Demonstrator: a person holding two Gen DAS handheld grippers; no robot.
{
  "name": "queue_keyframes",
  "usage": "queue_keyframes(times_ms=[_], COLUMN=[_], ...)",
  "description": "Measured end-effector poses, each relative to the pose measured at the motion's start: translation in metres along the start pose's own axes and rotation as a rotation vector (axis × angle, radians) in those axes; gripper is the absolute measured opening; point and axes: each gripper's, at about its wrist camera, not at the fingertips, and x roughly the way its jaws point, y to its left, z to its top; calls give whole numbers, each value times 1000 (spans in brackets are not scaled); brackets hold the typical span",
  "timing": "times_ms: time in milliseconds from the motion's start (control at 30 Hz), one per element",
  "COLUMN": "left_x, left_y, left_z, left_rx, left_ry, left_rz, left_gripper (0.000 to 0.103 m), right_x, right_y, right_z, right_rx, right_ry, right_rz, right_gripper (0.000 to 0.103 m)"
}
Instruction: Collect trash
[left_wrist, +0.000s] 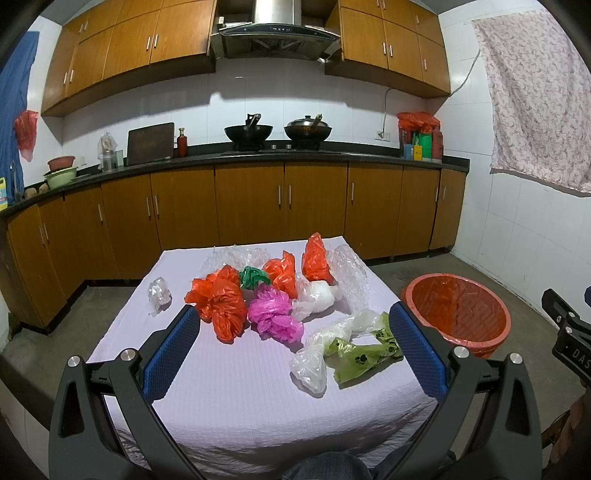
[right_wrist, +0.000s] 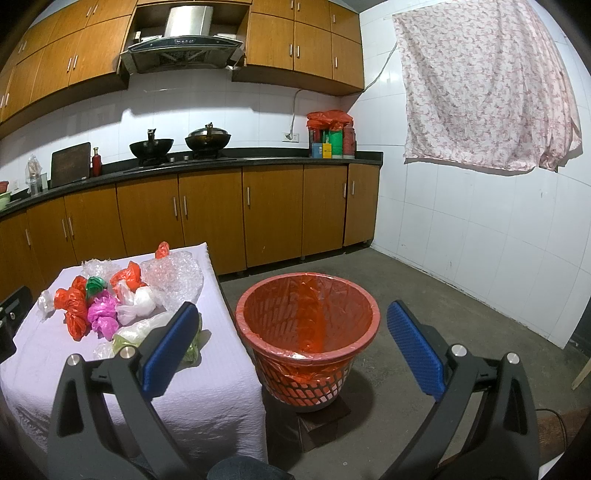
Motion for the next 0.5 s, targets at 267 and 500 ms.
queue_keyframes(times_ms=[267, 500], left_x=[0, 0], left_y=[1, 7], left_z=[-2, -15], left_rx=[-2, -19], left_ry=[2, 21], left_rz=[2, 35], left_gripper=[101, 101], right_x=[4, 6], right_y=[5, 3], right_z=[-1, -2], right_rx=[5, 13], right_ry=[8, 10], right_rz=[11, 36], right_gripper=[99, 99])
